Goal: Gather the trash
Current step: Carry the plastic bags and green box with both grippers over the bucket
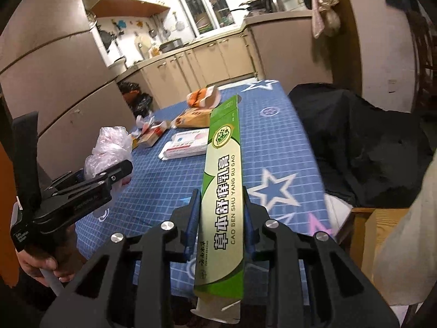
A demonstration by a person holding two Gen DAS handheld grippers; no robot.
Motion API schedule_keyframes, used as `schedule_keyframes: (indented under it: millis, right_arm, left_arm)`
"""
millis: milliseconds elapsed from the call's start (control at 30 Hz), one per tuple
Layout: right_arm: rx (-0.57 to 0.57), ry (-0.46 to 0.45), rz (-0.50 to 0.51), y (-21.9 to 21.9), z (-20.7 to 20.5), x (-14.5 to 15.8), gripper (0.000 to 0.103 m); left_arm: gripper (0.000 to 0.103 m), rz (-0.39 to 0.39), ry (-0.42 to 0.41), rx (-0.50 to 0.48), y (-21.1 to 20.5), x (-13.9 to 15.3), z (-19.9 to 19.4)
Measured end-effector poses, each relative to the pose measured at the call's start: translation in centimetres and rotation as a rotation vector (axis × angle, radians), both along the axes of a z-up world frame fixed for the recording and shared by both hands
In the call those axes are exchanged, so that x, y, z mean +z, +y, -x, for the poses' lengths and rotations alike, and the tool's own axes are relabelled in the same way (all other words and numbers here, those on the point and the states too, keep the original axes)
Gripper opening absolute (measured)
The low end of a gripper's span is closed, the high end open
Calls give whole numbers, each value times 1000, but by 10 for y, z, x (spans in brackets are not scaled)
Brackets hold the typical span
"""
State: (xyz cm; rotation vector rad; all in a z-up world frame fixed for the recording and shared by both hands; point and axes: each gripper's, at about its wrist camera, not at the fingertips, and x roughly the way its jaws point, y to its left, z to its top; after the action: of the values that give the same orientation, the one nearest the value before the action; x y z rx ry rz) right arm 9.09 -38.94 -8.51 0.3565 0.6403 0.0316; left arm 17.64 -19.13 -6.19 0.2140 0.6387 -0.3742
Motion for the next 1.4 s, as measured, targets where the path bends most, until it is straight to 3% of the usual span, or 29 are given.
schedule_keyframes:
  millis: [733,1000,1400]
  right_arm:
    - [-300,-141,24,-84,99,38,25]
    - [-443,-170,36,-128,155,41,25]
    - [-631,-166,88,-204,214,45,25]
  left_arm:
    - [55,59,-76,-320,-117,48,62]
    - [55,78,-126,-486,-180,66,110]
    - [55,94,-94,-741,-292,60,157]
